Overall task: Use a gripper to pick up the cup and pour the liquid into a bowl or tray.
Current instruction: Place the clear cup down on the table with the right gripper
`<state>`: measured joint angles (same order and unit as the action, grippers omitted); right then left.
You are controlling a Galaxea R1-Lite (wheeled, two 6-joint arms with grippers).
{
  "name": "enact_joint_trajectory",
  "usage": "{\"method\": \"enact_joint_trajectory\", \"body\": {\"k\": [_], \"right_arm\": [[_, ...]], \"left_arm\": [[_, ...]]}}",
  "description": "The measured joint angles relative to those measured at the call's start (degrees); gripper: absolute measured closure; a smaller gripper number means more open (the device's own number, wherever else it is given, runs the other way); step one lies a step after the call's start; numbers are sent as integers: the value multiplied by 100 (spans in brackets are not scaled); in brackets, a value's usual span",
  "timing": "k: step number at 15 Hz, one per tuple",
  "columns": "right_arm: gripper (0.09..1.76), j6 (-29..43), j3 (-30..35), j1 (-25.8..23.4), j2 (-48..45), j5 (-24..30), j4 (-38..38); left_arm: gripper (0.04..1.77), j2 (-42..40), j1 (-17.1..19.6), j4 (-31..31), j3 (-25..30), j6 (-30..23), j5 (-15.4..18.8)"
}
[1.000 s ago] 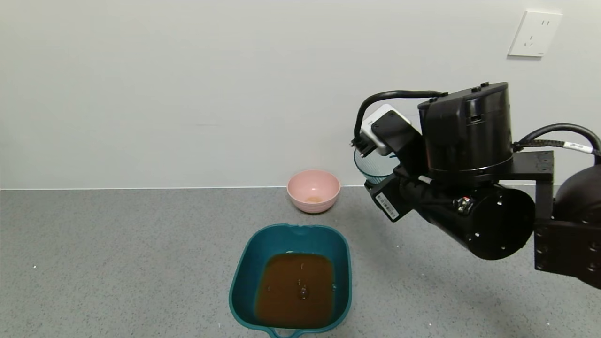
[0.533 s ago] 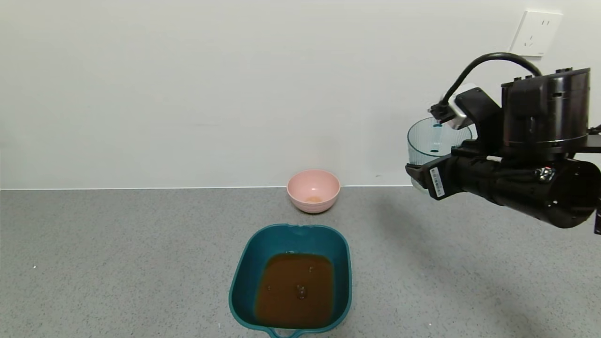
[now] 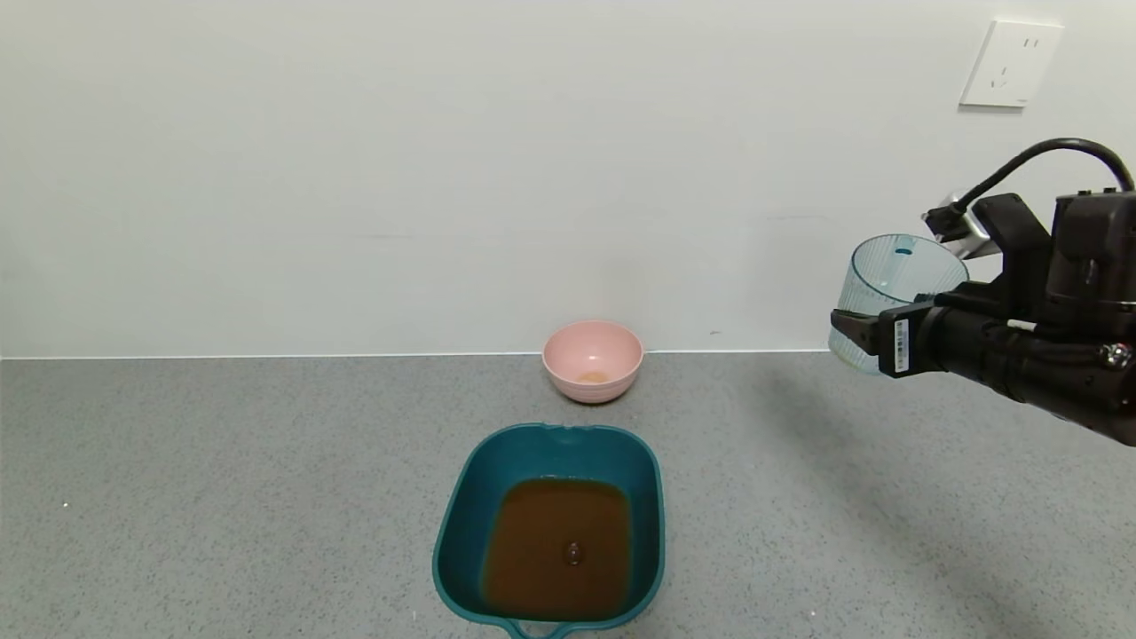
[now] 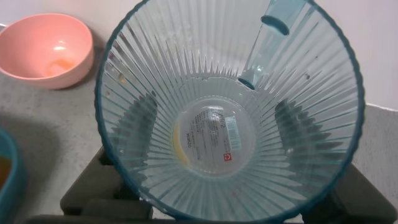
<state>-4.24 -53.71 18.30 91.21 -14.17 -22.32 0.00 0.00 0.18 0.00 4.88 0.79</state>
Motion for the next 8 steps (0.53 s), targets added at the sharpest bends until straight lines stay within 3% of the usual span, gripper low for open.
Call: {"method": "enact_joint_trajectory", "body": {"k": [8], "right_arm": [[51, 488, 443, -361, 217, 13, -260]], "left_arm": [[9, 0, 0, 0, 0, 2, 0]]}}
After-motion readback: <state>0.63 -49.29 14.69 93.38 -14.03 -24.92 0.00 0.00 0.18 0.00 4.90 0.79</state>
